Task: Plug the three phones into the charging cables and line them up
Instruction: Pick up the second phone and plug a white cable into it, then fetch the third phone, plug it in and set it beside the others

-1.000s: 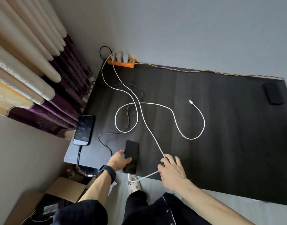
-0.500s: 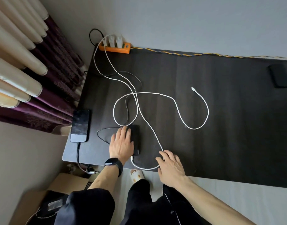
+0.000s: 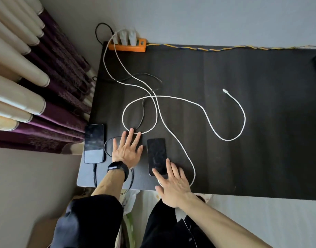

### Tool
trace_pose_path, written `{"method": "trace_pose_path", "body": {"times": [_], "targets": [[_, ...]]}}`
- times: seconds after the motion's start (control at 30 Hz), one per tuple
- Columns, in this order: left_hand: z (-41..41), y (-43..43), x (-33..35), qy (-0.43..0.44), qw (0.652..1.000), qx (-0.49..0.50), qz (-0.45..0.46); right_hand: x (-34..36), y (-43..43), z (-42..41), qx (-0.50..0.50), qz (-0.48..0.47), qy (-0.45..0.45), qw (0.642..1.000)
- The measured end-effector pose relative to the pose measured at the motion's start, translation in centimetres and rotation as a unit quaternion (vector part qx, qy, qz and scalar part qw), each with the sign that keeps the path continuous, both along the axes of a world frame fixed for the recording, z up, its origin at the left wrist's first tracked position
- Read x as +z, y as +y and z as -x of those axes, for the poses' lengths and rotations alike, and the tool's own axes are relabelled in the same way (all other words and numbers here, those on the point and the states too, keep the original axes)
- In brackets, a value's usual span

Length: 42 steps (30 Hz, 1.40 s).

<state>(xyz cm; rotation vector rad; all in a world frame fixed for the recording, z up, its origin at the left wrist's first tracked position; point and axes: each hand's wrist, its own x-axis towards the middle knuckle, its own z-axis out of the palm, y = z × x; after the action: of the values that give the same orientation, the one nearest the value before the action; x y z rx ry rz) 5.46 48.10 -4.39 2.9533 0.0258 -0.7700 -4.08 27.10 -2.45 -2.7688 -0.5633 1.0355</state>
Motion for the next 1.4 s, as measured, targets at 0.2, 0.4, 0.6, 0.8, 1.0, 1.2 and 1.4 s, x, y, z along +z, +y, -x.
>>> {"method": "trace_pose_path", "body": {"times": [0.2, 0.4, 0.6, 0.8, 1.0, 1.2, 1.4], "targets": [[-1.3, 2.5, -0.4, -0.005, 1.0, 0.01, 0.013, -0.7, 3.7, -2.0, -0.037, 0.018, -0.025, 0.999], [-1.8, 2.6, 0.8, 0.009, 1.0, -0.004, 0.004, -0.3, 4.7, -3.5, -0.052, 0.016, -0.017, 0.998], [-0.9, 0.7, 2.5, 0.003, 1.0, -0.01, 0.011, 1.6, 1.9, -3.2, -0.088, -0.063, -0.017, 0.994], [0.6, -6.1, 6.2, 0.011, 0.996, 0.016, 0.083, 5.8, -6.3, -0.7, -0.231, -0.141, -0.079, 0.959], [1.8, -18.1, 9.3, 0.023, 0.987, -0.042, 0.151, 9.5, -18.1, 1.7, -0.375, -0.189, -0.169, 0.892], [3.5, -32.2, 12.1, 0.02, 0.981, -0.103, 0.16, 12.1, -31.3, 4.1, -0.449, -0.192, -0.215, 0.845], [4.2, -45.2, 12.8, 0.013, 0.976, -0.146, 0.161, 13.0, -44.0, 6.1, -0.491, -0.179, -0.219, 0.824]]}}
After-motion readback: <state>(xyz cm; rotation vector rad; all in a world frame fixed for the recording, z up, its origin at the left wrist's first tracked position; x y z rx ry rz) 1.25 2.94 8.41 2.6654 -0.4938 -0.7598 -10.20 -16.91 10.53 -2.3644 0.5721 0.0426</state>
